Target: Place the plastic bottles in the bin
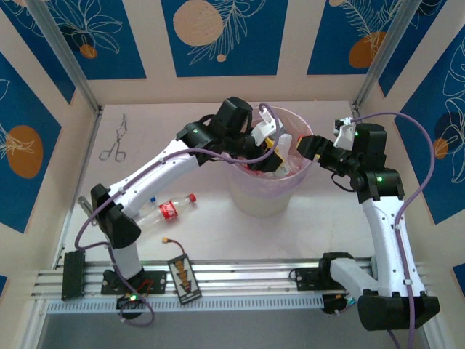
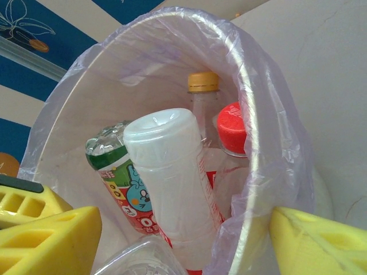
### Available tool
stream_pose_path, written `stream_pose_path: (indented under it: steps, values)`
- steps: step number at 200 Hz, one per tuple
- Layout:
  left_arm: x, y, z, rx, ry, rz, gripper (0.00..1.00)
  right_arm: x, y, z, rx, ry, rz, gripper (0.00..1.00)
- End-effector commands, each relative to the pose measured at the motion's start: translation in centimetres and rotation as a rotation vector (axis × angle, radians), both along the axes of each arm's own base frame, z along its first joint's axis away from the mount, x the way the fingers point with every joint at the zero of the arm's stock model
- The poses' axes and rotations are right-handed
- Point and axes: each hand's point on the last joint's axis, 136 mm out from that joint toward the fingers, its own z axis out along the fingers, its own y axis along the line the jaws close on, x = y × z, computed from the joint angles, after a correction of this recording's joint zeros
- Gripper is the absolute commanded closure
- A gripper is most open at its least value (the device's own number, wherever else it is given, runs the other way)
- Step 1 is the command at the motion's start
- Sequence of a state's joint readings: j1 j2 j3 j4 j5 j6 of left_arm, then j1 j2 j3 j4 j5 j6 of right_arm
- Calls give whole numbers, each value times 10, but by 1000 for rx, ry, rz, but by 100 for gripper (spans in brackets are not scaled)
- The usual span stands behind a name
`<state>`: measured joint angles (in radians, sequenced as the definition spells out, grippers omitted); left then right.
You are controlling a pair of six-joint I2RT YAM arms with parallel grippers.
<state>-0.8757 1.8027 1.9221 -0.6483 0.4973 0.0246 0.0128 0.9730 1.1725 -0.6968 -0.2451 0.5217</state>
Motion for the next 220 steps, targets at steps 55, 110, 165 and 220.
stream_pose_path:
  steps: [55, 110, 165, 220]
  values:
    - [0, -19, -52, 81, 98, -5, 65, 4, 7, -6, -9, 24, 21, 27]
    - [3, -9, -7, -17, 35, 21, 48, 6, 11, 0, -18, 14, 31, 27]
    - [22, 34, 35, -85, -8, 143, 34, 10, 12, -3, -22, 18, 38, 27]
    - [47, 101, 31, -52, 8, 320, 27, 14, 14, -4, -23, 18, 43, 27]
